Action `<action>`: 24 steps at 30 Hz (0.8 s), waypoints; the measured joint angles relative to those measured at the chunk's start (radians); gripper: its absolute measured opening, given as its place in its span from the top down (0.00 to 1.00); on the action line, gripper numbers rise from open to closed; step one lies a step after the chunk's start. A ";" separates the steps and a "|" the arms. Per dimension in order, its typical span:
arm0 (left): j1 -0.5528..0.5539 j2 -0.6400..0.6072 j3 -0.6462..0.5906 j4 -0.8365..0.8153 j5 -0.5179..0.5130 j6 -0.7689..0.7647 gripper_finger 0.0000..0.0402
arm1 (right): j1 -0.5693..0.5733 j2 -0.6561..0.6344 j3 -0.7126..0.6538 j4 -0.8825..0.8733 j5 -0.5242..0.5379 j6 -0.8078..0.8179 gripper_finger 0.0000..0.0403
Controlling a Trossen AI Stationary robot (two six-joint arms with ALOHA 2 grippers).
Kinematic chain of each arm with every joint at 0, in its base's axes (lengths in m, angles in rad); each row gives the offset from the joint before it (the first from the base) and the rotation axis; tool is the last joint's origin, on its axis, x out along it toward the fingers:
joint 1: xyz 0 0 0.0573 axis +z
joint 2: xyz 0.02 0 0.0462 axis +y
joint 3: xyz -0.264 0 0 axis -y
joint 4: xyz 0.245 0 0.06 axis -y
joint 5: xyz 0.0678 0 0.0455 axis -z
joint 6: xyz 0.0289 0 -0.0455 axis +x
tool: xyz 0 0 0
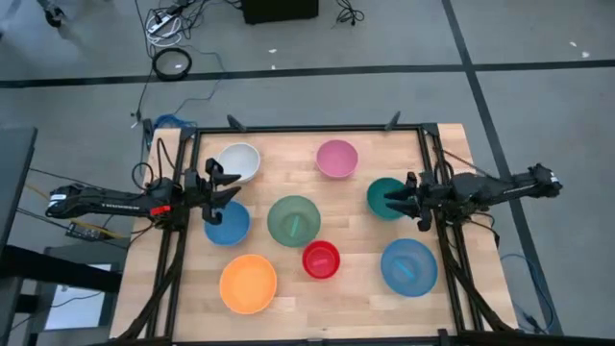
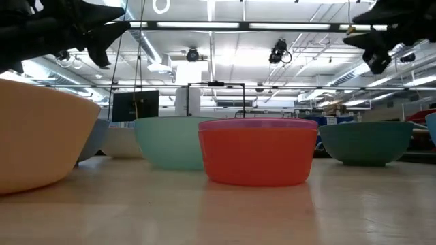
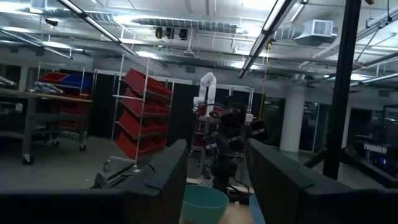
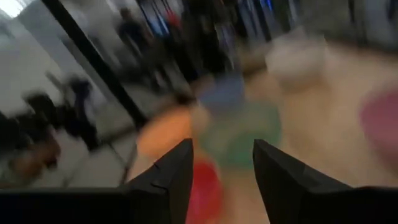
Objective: Nest bowls inside each other
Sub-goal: Stack the right blue bowl on top of the green bowl
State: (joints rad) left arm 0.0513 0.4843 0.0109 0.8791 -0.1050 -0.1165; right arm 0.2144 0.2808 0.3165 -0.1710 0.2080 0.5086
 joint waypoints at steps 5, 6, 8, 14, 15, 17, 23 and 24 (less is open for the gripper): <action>0.000 0.000 0.002 0.000 0.003 0.000 0.57 | 0.048 0.170 0.225 -0.400 0.020 0.171 0.63; 0.000 0.000 0.002 -0.001 0.003 -0.001 0.57 | 0.058 0.210 0.261 -0.473 0.017 0.209 0.63; -0.001 0.000 0.002 -0.013 0.013 -0.045 0.57 | 0.080 0.292 0.330 -0.628 0.001 0.294 0.63; 0.000 0.000 0.002 -0.009 0.023 -0.126 0.57 | 0.205 0.521 0.445 -0.955 -0.090 0.573 0.63; 0.000 0.000 0.002 -0.009 0.026 -0.124 0.57 | 0.233 0.547 0.453 -0.969 -0.104 0.610 0.63; 0.000 0.000 0.002 -0.009 0.029 -0.124 0.57 | 0.299 0.591 0.474 -0.972 -0.114 0.675 0.63; 0.001 0.000 0.003 -0.018 0.029 -0.122 0.57 | 0.481 0.706 0.555 -1.055 -0.124 0.869 0.63; 0.001 0.000 0.003 -0.023 0.029 -0.122 0.57 | 0.506 0.727 0.564 -1.066 -0.125 0.887 0.63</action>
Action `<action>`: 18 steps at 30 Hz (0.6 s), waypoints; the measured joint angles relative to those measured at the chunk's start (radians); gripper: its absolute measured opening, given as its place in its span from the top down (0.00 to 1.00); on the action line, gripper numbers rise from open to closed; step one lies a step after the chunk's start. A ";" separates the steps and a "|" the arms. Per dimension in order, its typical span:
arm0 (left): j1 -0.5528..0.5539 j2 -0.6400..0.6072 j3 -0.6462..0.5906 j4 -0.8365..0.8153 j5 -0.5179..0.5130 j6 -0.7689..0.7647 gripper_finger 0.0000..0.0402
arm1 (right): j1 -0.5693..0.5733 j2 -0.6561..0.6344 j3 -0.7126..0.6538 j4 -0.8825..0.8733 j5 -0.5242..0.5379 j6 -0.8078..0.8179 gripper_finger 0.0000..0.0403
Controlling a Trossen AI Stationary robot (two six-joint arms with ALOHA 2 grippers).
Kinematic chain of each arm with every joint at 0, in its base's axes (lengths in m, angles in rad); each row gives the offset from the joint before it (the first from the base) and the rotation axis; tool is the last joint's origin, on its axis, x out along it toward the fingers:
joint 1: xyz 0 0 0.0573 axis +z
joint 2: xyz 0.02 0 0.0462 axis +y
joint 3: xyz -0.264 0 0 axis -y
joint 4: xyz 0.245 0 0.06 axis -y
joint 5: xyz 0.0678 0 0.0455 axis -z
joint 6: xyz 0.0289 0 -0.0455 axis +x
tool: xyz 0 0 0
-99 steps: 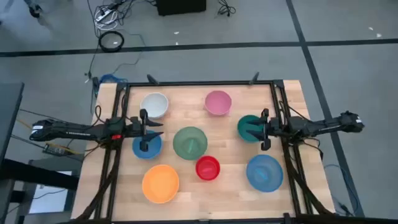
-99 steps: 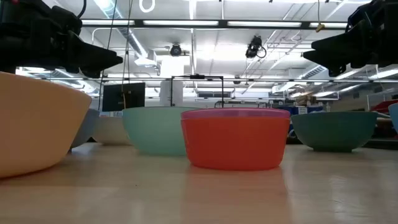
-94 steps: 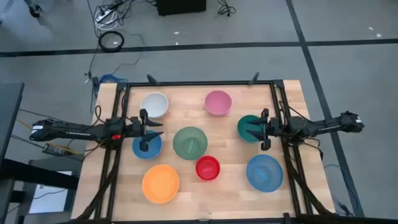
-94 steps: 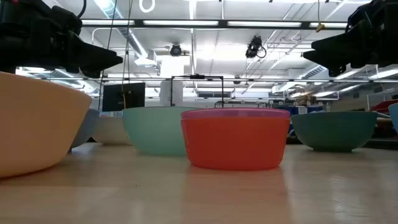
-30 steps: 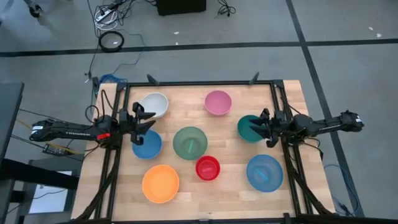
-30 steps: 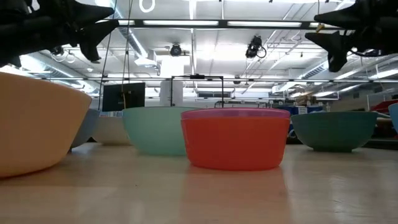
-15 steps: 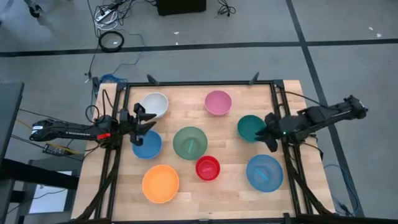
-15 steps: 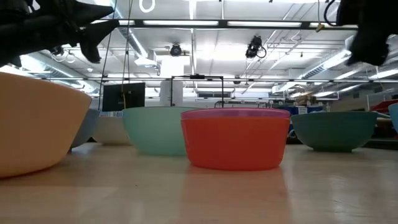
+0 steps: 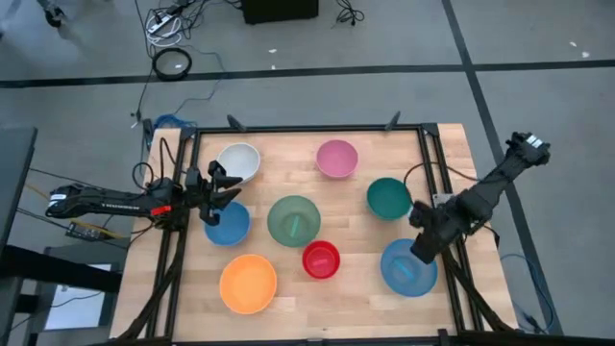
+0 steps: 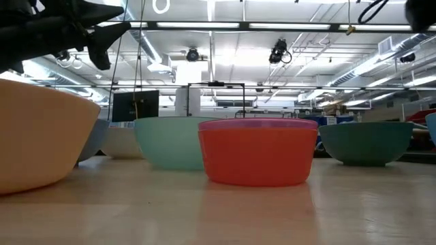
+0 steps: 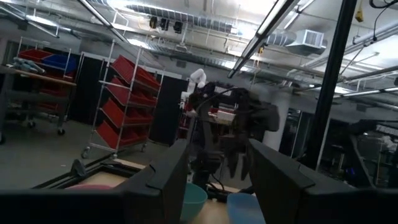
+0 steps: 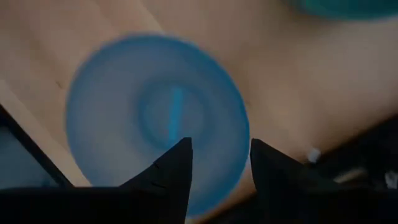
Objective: Nest bowls inside each other
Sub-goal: Stack the right blue bowl on top of the green bowl
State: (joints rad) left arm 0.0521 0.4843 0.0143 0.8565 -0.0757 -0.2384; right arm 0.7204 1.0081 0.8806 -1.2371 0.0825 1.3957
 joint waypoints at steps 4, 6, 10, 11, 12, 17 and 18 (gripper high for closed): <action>0.000 0.000 0.000 -0.009 0.001 0.000 0.57 | 0.066 0.084 0.005 -0.070 0.000 0.026 0.63; 0.000 0.000 0.000 -0.012 0.002 -0.002 0.57 | 0.082 0.129 0.005 -0.102 0.001 0.024 0.63; 0.000 -0.001 0.000 -0.001 0.002 -0.004 0.57 | 0.104 0.190 0.005 -0.108 0.063 0.001 0.63; 0.000 -0.001 0.000 0.004 0.002 -0.005 0.57 | 0.105 0.201 0.005 -0.108 0.076 -0.002 0.63; 0.000 -0.001 0.000 0.007 0.001 -0.005 0.57 | 0.105 0.210 0.005 -0.109 0.085 -0.002 0.63; 0.000 -0.001 0.000 0.007 0.002 -0.005 0.57 | 0.105 0.251 0.004 -0.101 0.120 -0.001 0.63; 0.000 -0.001 0.000 0.007 0.002 -0.005 0.57 | 0.105 0.259 0.004 -0.098 0.125 0.000 0.63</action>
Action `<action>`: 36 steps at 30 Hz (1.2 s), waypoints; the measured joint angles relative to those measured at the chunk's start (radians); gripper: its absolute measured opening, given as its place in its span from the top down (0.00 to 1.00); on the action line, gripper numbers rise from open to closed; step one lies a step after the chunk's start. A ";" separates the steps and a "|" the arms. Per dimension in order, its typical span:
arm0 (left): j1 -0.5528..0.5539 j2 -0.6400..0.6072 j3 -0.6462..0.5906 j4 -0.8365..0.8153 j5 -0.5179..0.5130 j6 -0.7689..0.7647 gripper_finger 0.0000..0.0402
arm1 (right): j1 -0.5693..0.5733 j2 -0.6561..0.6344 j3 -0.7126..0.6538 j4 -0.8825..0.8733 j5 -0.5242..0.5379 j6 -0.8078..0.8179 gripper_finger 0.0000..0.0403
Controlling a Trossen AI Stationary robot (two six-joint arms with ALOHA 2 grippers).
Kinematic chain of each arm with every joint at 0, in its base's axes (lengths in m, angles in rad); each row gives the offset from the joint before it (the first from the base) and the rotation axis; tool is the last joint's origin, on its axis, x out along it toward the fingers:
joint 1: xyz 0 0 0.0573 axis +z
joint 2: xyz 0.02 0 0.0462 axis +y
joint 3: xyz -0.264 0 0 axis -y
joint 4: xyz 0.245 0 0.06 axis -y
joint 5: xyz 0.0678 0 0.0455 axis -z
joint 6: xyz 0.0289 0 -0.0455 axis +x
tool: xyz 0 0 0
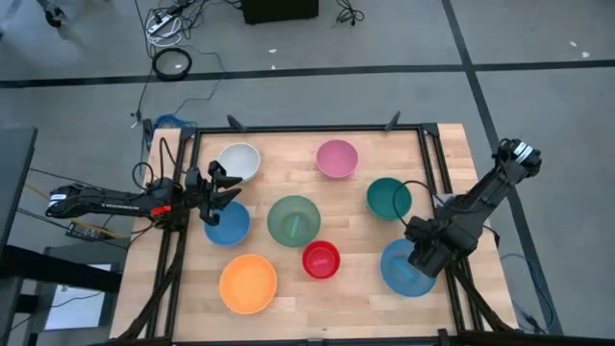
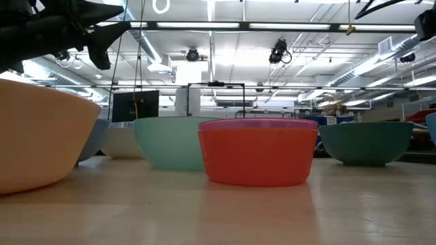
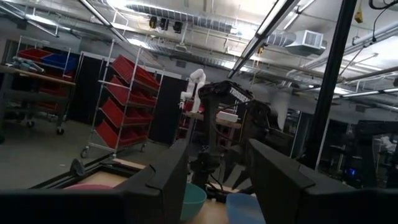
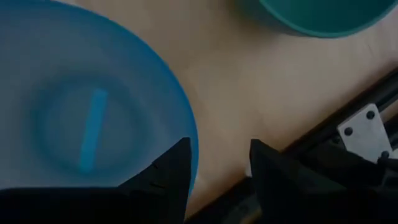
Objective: Nest bowls inside each other
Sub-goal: Stack the right blue bowl on top of the green bowl
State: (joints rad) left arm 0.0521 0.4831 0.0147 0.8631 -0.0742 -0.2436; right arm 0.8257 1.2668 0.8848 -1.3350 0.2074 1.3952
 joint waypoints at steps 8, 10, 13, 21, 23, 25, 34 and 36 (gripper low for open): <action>0.000 0.000 0.000 -0.002 0.000 0.000 0.57 | 0.000 0.046 0.000 0.031 0.092 -0.002 0.63; 0.000 0.000 0.000 -0.002 0.000 0.000 0.57 | 0.000 0.050 0.000 0.053 0.103 -0.009 0.63; 0.000 0.000 0.000 -0.007 0.000 0.000 0.57 | 0.007 0.049 0.000 0.075 0.108 -0.018 0.63; 0.000 0.000 0.000 -0.064 0.019 0.000 0.57 | 0.052 0.049 -0.001 0.105 0.112 -0.025 0.63; 0.000 0.000 0.000 -0.075 0.026 -0.001 0.57 | 0.060 0.049 -0.010 0.106 0.111 -0.020 0.63; 0.000 0.000 0.000 -0.083 0.027 -0.003 0.57 | 0.064 0.049 -0.025 0.110 0.109 -0.002 0.63; 0.000 0.000 0.000 -0.095 0.027 -0.004 0.57 | 0.063 0.049 -0.099 0.164 0.104 0.042 0.63; 0.000 0.000 0.000 -0.098 0.027 -0.004 0.57 | 0.062 0.049 -0.123 0.188 0.104 0.042 0.63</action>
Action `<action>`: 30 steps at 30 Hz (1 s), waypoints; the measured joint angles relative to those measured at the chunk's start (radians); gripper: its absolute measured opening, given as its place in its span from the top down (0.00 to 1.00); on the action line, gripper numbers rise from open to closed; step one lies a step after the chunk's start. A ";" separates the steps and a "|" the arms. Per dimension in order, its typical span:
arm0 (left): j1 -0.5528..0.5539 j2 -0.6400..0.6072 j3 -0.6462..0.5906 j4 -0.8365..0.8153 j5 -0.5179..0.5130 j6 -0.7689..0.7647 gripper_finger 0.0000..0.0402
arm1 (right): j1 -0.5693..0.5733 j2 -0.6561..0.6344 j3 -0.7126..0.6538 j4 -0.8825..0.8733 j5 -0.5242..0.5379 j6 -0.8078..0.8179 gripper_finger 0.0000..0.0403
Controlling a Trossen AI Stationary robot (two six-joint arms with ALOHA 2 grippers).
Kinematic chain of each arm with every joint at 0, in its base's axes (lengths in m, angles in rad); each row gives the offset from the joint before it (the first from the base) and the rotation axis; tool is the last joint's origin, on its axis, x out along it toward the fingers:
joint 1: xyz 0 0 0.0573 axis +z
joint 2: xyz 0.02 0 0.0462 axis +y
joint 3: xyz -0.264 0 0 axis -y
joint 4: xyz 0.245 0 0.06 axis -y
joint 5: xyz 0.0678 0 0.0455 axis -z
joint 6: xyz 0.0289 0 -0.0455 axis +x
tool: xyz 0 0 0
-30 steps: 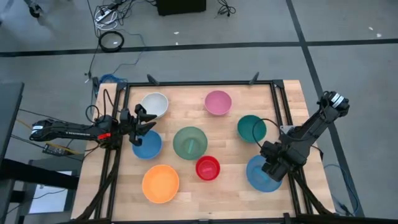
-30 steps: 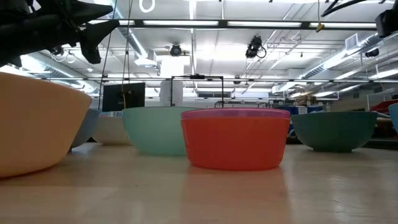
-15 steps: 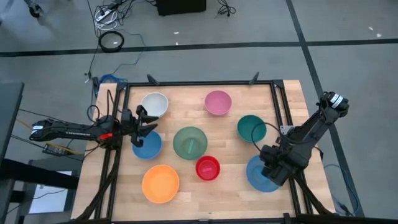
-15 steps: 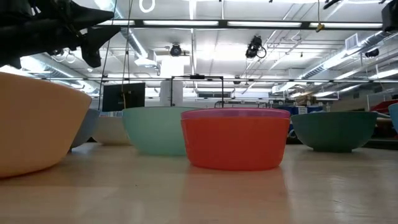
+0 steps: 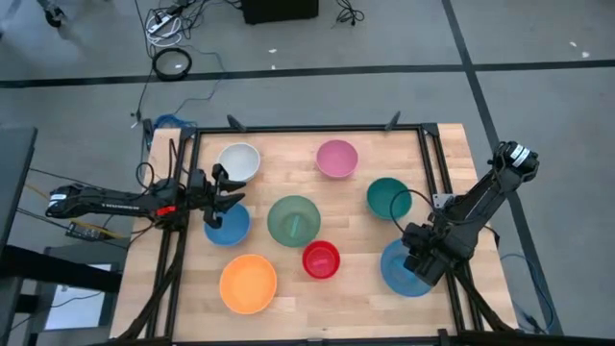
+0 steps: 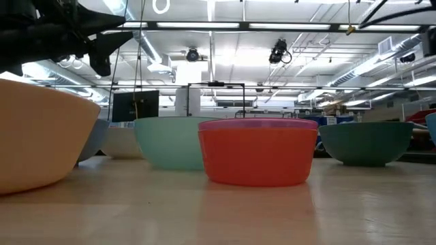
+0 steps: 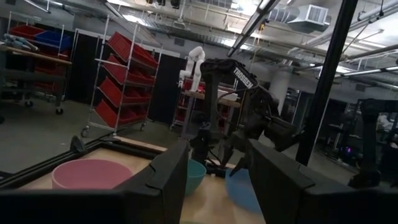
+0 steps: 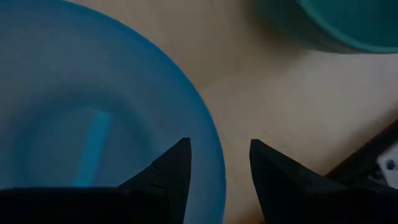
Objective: Nest bowls inside each other
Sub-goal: Stack the right blue bowl on top of the green bowl
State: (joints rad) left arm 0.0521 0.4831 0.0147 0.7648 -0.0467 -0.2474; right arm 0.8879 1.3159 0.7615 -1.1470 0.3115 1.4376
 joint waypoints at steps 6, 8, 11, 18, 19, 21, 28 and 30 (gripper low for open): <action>0.000 0.000 0.000 -0.002 0.000 -0.002 0.57 | 0.000 0.000 -0.088 0.095 0.010 0.014 0.64; 0.000 0.000 0.000 -0.001 0.000 -0.016 0.57 | 0.000 0.000 -0.106 0.115 0.011 0.020 0.68; 0.000 0.000 0.000 0.000 0.000 -0.028 0.57 | 0.000 0.000 -0.112 0.129 0.014 0.012 0.79; 0.000 0.000 0.000 0.036 0.000 -0.062 0.57 | 0.000 -0.038 -0.109 0.184 0.085 -0.046 0.97; 0.000 0.000 0.000 0.040 0.000 -0.069 0.57 | 0.000 -0.049 -0.110 0.180 0.097 -0.047 0.97; 0.000 0.001 0.000 0.049 0.000 -0.072 0.57 | 0.000 -0.068 -0.110 0.174 0.125 -0.052 0.99; 0.000 0.000 0.000 0.054 0.000 -0.076 0.57 | -0.001 -0.115 -0.093 0.155 0.228 -0.101 1.00; 0.000 0.000 0.000 0.054 0.000 -0.076 0.57 | -0.012 -0.131 -0.060 0.155 0.290 -0.142 1.00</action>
State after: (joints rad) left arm 0.0521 0.4833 0.0147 0.8185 -0.0471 -0.3229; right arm 0.8756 1.1849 0.7015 -0.9917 0.6019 1.2961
